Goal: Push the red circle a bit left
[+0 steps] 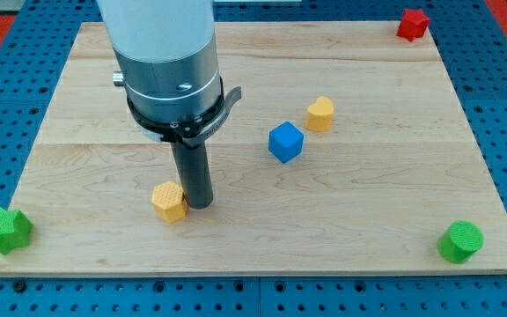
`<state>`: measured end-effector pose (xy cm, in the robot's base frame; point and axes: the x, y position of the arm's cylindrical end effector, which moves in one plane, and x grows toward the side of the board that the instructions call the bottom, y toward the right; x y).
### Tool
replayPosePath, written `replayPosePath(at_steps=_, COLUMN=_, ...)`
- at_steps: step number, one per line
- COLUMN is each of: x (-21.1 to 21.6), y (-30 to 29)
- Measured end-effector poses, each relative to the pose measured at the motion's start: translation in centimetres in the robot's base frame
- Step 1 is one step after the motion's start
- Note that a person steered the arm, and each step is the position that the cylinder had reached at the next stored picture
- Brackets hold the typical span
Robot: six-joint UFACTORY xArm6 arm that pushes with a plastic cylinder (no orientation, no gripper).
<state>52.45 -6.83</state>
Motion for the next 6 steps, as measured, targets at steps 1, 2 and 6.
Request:
replayPosePath(at_steps=1, x=-5.6, y=0.4)
replayPosePath(at_steps=2, x=-10.5, y=1.2)
replayPosePath(at_steps=6, x=-16.5, y=3.4)
